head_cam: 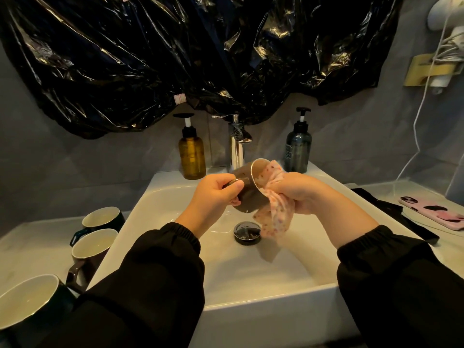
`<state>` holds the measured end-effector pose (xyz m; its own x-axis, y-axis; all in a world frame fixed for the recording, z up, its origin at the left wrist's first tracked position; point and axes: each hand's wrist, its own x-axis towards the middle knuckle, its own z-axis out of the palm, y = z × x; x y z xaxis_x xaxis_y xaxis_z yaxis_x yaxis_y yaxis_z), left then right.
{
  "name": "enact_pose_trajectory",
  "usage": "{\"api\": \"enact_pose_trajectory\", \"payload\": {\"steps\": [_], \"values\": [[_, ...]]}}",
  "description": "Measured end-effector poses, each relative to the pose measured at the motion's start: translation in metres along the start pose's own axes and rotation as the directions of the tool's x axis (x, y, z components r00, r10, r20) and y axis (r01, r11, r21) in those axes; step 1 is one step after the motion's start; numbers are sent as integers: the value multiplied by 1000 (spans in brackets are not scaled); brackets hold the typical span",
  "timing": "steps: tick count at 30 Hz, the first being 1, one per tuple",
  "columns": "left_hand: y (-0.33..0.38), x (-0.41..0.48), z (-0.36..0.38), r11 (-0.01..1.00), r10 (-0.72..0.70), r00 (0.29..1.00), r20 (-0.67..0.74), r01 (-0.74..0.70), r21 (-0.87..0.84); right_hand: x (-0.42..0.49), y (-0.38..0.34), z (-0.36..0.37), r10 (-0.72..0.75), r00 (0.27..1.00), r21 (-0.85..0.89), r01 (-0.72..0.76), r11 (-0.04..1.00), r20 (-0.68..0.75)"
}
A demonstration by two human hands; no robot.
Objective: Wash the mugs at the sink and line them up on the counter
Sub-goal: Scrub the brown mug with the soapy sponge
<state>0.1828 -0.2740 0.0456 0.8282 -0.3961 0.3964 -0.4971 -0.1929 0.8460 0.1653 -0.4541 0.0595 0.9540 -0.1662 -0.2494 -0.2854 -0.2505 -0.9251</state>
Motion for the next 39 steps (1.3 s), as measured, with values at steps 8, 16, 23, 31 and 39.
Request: {"api": "enact_pose_trajectory", "payload": {"steps": [8,16,23,31,39], "values": [[-5,4,-5,997,-14,987,-159,26,72,-5,0,-16,-40,995,312,68,948,-93],[-7,2,5,967,-22,998,-62,37,253,-11,-7,-3,-77,994,530,103,842,-71],[-6,-2,10,977,-1,996,91,-19,212,-31,-18,16,-86,943,505,-95,858,322],[-5,-1,5,983,-10,1000,16,7,181,-14,-9,-2,-149,946,684,-95,723,289],[-3,-3,10,966,53,994,94,-75,248,-21,-10,8,-194,934,562,-8,827,299]]}}
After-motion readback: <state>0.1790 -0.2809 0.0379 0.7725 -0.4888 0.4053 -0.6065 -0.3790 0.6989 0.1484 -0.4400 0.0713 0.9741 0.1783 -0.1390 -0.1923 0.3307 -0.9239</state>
